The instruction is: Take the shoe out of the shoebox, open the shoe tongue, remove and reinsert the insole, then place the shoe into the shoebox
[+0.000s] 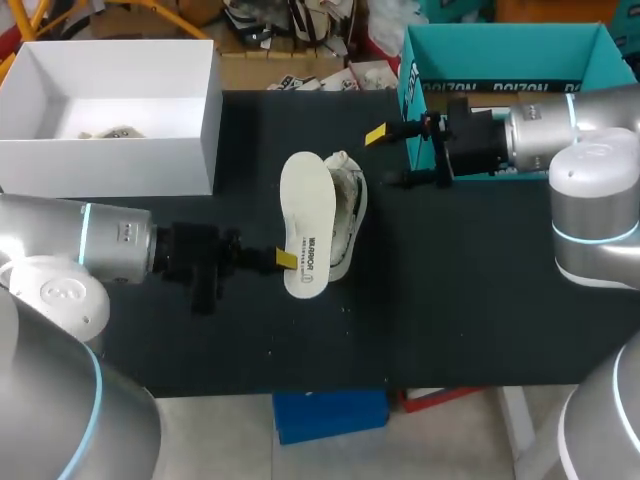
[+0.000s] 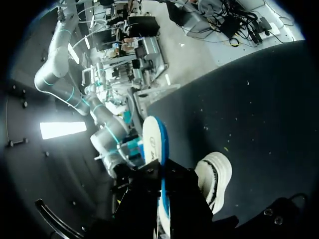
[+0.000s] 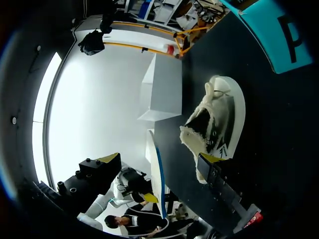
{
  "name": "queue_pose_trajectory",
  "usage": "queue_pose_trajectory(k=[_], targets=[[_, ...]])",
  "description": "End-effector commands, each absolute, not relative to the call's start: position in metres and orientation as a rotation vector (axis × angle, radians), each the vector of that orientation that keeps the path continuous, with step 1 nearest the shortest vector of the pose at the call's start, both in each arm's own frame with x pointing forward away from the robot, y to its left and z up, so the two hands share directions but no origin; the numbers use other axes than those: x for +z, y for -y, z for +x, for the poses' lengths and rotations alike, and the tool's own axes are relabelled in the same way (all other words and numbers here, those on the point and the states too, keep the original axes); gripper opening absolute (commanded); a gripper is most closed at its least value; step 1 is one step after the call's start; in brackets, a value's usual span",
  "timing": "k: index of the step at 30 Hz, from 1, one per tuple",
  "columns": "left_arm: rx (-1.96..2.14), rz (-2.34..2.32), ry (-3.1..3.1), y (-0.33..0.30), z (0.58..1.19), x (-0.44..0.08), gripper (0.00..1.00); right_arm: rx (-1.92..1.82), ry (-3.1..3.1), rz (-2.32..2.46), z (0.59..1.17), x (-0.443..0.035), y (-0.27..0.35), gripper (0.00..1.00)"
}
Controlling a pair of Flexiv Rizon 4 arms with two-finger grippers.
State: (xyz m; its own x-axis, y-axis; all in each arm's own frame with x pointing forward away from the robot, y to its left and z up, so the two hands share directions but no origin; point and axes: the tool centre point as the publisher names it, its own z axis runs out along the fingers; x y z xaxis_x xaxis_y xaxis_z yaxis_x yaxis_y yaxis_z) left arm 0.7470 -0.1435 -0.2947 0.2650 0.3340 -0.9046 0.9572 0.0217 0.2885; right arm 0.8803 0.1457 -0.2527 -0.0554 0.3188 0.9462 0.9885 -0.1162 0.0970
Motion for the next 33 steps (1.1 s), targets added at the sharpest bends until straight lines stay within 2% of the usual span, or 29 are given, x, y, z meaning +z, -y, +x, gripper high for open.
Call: queue_pose_trajectory(k=[1, 19, 33], targets=[[-0.783, 1.559, -1.254, 0.159, 0.784, -0.294, 0.00, -1.200, 1.439, -1.510, 0.880, -0.254, -0.147, 1.00], [-0.801, 1.553, -1.257, 0.158, 0.792, -0.293, 0.00, -1.200, 1.439, -1.510, 0.880, -0.254, -0.147, 1.00], [-0.801, 1.553, -1.257, 0.158, 0.792, -0.293, 0.00, -1.116, 1.596, -1.267, 0.863, -0.261, -0.178, 1.00]])
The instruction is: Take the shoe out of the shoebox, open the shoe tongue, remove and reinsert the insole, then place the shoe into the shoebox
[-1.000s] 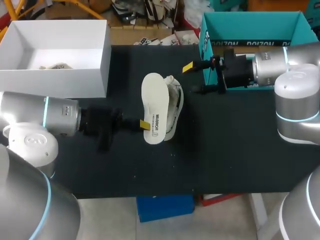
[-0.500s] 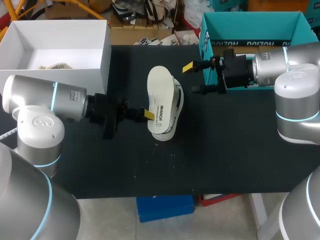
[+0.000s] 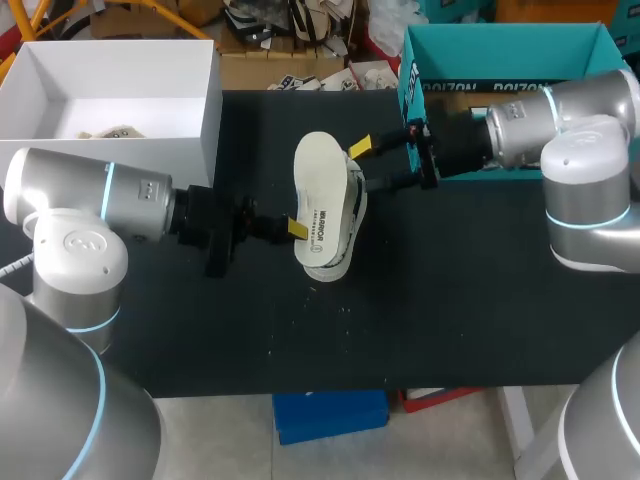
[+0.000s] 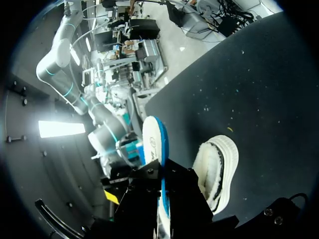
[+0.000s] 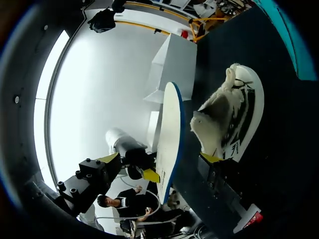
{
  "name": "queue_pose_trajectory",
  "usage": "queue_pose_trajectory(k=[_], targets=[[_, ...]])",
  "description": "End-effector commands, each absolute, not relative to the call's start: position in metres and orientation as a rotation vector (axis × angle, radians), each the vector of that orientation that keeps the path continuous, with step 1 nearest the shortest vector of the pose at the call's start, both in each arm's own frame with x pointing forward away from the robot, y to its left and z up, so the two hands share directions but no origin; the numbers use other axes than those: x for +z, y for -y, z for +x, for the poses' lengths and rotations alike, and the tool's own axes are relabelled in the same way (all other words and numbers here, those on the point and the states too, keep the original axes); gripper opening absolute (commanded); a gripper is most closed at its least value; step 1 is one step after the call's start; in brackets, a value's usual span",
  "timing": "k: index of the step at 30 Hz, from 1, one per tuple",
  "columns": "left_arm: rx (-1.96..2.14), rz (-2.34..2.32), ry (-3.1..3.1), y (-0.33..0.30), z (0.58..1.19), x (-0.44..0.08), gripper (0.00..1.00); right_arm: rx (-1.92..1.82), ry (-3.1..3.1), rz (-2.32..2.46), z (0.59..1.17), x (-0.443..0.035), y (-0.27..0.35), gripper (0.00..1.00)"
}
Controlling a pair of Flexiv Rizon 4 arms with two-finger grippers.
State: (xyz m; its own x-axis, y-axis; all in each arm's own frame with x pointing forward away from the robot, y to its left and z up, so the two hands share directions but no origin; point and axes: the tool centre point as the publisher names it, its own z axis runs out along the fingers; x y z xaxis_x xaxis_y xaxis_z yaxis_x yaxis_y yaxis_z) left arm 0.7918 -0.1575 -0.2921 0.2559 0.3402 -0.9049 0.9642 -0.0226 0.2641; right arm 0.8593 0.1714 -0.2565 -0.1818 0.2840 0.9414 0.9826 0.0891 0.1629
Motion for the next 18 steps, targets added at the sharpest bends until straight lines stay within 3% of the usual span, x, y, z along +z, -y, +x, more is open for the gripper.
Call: queue_pose_trajectory(k=[1, 11, 18], targets=[[-0.801, 1.553, -1.257, 0.158, 0.792, -0.293, 0.00, -1.115, 1.597, -1.267, 0.861, -0.264, -0.182, 1.00], [-0.801, 1.553, -1.257, 0.158, 0.792, -0.293, 0.00, -1.176, 1.519, -1.297, 0.852, -0.286, -0.201, 1.00], [-0.801, 1.553, -1.257, 0.158, 0.792, -0.293, 0.00, -1.193, 1.504, -1.299, 0.855, -0.290, -0.208, 0.87]])
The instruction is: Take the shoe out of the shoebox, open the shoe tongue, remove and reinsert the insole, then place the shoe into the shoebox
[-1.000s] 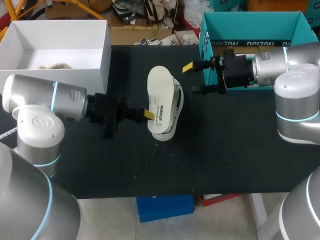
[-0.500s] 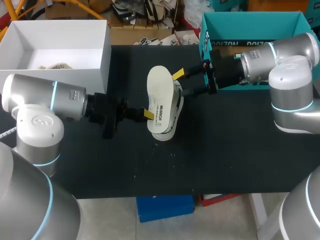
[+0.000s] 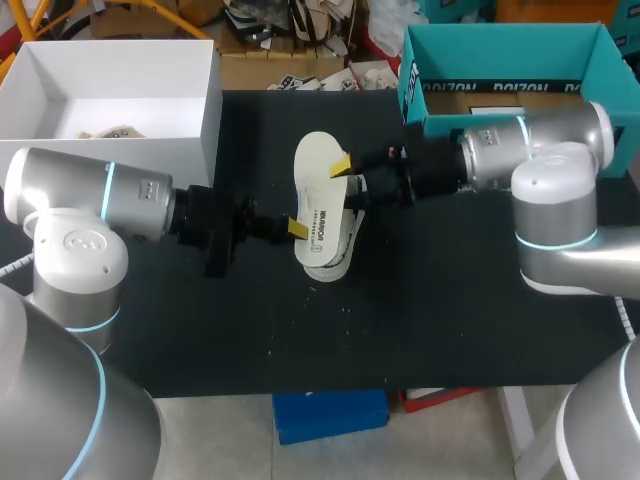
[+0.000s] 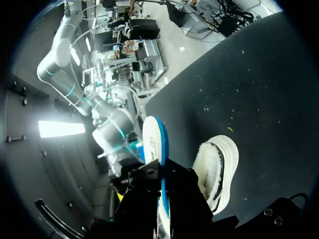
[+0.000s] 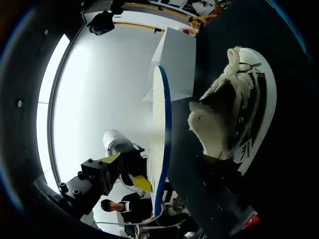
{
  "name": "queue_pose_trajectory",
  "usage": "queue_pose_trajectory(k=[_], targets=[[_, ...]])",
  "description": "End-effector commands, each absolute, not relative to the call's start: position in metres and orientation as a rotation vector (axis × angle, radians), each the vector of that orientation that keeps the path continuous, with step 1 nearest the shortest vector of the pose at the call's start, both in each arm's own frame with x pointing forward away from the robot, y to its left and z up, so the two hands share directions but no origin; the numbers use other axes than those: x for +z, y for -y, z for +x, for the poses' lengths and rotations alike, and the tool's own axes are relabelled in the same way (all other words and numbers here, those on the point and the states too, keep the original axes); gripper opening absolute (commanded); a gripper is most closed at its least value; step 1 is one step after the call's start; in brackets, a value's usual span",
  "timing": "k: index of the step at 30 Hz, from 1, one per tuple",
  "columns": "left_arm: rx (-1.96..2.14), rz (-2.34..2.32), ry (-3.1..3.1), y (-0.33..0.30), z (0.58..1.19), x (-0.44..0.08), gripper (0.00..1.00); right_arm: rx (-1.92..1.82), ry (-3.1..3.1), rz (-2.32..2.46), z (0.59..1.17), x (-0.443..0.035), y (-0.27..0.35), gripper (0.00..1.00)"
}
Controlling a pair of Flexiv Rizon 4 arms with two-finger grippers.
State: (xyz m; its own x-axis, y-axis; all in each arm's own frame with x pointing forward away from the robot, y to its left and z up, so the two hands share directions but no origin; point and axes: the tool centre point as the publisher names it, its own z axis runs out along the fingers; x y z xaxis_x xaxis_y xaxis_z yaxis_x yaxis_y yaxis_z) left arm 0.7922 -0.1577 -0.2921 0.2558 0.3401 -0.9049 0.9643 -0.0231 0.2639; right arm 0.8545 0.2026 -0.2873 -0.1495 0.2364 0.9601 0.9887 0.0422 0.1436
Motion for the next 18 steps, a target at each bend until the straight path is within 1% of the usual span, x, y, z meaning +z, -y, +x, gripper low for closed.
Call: queue_pose_trajectory(k=[1, 3, 4, 5, 6, 7, 8, 10, 14, 17, 18], targets=[[-0.801, 1.553, -1.257, 0.158, 0.792, -0.293, 0.00, -1.193, 1.504, -1.298, 0.856, -0.290, -0.208, 0.84], [-0.801, 1.553, -1.257, 0.158, 0.792, -0.293, 0.00, -1.195, 1.504, -1.298, 0.857, -0.290, -0.209, 0.71], [-0.801, 1.553, -1.257, 0.158, 0.792, -0.293, 0.00, -1.195, 1.504, -1.298, 0.857, -0.290, -0.210, 0.71], [-0.801, 1.553, -1.257, 0.158, 0.792, -0.293, 0.00, -1.195, 1.504, -1.298, 0.858, -0.290, -0.210, 0.65], [-0.801, 1.553, -1.257, 0.158, 0.792, -0.293, 0.00, -1.195, 1.503, -1.297, 0.858, -0.291, -0.211, 0.56], [-0.801, 1.553, -1.257, 0.158, 0.792, -0.293, 0.00, -1.195, 1.501, -1.296, 0.859, -0.292, -0.212, 0.53], [-0.801, 1.553, -1.257, 0.158, 0.792, -0.293, 0.00, -1.195, 1.500, -1.295, 0.859, -0.292, -0.212, 0.54], [-0.801, 1.553, -1.257, 0.158, 0.792, -0.293, 0.00, -1.196, 1.497, -1.292, 0.860, -0.293, -0.214, 0.49], [-0.801, 1.553, -1.257, 0.158, 0.792, -0.293, 0.00, -1.197, 1.492, -1.288, 0.862, -0.295, -0.217, 0.47], [-0.801, 1.553, -1.257, 0.158, 0.792, -0.293, 0.00, -1.196, 1.487, -1.286, 0.862, -0.297, -0.219, 0.43], [-0.801, 1.553, -1.257, 0.158, 0.792, -0.293, 0.00, -1.195, 1.486, -1.286, 0.862, -0.298, -0.220, 0.35]])
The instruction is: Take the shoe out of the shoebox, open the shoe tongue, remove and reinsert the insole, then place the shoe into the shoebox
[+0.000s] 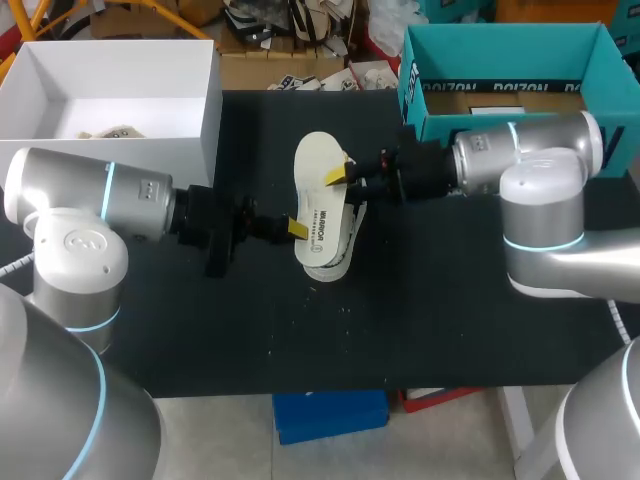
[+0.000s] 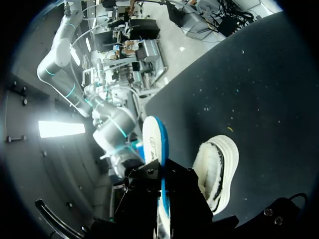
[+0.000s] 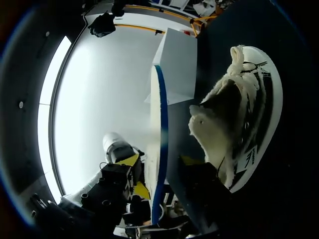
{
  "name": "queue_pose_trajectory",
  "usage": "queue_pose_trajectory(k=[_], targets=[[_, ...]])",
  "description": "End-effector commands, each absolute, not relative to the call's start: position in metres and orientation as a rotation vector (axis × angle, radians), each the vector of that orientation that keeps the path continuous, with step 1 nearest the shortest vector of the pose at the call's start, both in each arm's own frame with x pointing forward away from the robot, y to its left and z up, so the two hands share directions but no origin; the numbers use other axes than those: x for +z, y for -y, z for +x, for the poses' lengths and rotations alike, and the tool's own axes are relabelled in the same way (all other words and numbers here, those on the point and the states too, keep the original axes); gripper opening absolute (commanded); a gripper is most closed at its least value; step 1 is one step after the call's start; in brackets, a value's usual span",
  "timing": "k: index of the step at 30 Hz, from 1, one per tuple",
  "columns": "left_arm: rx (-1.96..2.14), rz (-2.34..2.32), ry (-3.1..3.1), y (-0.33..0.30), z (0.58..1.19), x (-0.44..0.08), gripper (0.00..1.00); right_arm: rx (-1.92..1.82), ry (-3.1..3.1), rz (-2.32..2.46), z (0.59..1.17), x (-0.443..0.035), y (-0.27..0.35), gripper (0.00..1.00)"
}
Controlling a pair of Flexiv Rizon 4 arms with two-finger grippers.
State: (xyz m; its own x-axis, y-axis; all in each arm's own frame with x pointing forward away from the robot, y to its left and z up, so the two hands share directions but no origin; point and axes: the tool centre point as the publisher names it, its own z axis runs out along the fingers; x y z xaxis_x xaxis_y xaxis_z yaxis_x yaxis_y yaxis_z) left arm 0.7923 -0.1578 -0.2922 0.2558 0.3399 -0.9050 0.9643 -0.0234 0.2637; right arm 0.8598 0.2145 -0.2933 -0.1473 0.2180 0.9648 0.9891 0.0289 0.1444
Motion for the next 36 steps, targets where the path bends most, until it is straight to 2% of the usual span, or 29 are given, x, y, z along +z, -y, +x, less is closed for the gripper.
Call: queue_pose_trajectory(k=[1, 2, 3, 13, 14, 15, 26, 33, 36], targets=[[-0.801, 1.553, -1.257, 0.158, 0.792, -0.293, 0.00, -1.194, 1.481, -1.291, 0.862, -0.298, -0.220, 0.23], [-0.801, 1.553, -1.257, 0.158, 0.792, -0.293, 0.00, -1.193, 1.480, -1.293, 0.862, -0.300, -0.221, 0.17], [-0.801, 1.553, -1.257, 0.158, 0.792, -0.293, 0.00, -1.178, 1.486, -1.294, 0.862, -0.301, -0.221, 0.00], [-0.801, 1.553, -1.257, 0.158, 0.792, -0.293, 0.00, -1.178, 1.486, -1.294, 0.862, -0.301, -0.221, 0.00], [-0.779, 1.560, -1.286, 0.158, 0.791, -0.292, 0.77, -1.178, 1.486, -1.294, 0.862, -0.301, -0.221, 0.00], [-0.764, 1.583, -1.305, 0.158, 0.791, -0.291, 1.00, -1.178, 1.486, -1.294, 0.862, -0.301, -0.221, 0.00], [-0.306, 1.974, -1.733, 0.128, 0.780, -0.262, 1.00, -1.178, 1.486, -1.294, 0.862, -0.301, -0.221, 0.00], [0.030, 2.156, -1.831, 0.139, 0.779, -0.241, 1.00, -1.178, 1.486, -1.294, 0.862, -0.301, -0.221, 0.00], [-0.052, 2.190, -1.774, 0.149, 0.773, -0.237, 1.00, -1.178, 1.486, -1.294, 0.862, -0.301, -0.221, 0.00]])
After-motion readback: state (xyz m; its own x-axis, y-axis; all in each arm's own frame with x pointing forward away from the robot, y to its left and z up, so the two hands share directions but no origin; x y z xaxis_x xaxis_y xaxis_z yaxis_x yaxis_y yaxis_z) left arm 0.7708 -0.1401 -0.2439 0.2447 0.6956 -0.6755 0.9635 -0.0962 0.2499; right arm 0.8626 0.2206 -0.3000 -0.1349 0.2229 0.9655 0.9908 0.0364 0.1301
